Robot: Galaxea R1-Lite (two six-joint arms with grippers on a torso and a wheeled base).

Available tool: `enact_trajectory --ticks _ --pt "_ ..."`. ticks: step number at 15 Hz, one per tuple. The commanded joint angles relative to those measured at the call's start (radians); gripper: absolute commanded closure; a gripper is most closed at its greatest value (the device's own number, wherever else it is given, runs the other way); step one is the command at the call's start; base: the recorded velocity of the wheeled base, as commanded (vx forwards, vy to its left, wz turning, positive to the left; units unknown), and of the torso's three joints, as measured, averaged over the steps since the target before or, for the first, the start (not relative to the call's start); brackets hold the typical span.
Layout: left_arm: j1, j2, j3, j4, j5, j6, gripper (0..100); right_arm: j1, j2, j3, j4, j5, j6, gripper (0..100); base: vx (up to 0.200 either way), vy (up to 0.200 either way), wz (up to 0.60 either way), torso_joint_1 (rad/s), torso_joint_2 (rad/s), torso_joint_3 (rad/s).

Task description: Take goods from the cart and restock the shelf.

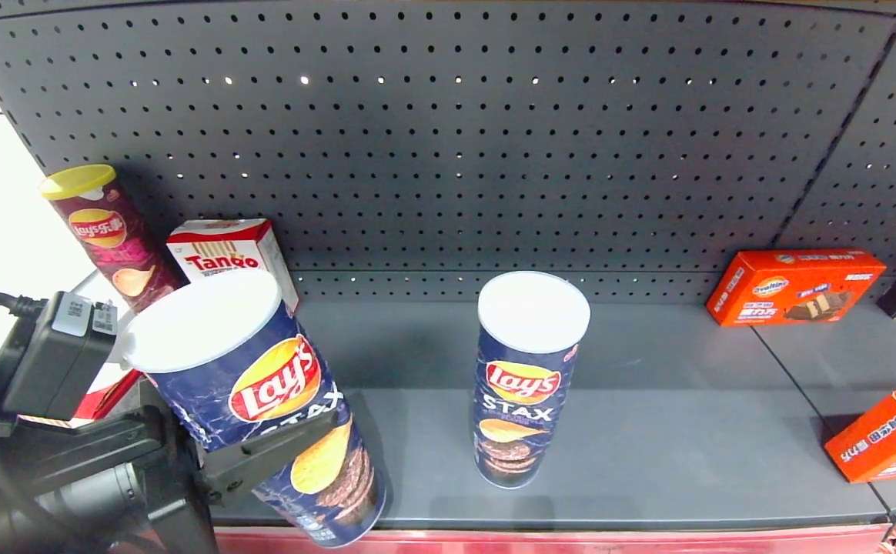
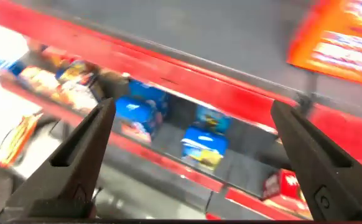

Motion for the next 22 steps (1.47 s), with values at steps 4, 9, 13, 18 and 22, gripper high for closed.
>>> enact_trajectory --ticks 4,9,13,18,22 --pt "0.000 -0.002 0.007 -0.002 -0.002 -0.001 100 -0.413 -0.081 -0.017 0.055 0.033 0.004 0 0.000 0.000 0.00 0.000 0.00 0.000" --pt "-0.008 -0.005 -0.002 -0.003 -0.005 0.001 100 -0.463 -0.124 -0.012 0.045 0.047 0.010 0 0.000 0.000 0.00 0.000 0.00 0.000" --pt "0.000 -0.027 -0.004 -0.003 -0.043 -0.001 100 -0.462 -0.124 0.023 -0.017 0.202 -0.016 0 0.000 0.000 0.00 0.000 0.00 0.000" --pt "0.000 -0.036 -0.002 0.000 -0.048 -0.002 100 -0.463 -0.124 0.023 0.019 0.202 0.016 0 0.000 0.000 0.00 0.000 0.00 0.000" --pt "-0.005 -0.024 -0.033 0.009 -0.054 -0.002 100 -0.462 -0.124 0.023 0.019 0.202 0.019 0 0.000 0.000 0.00 0.000 0.00 0.000"
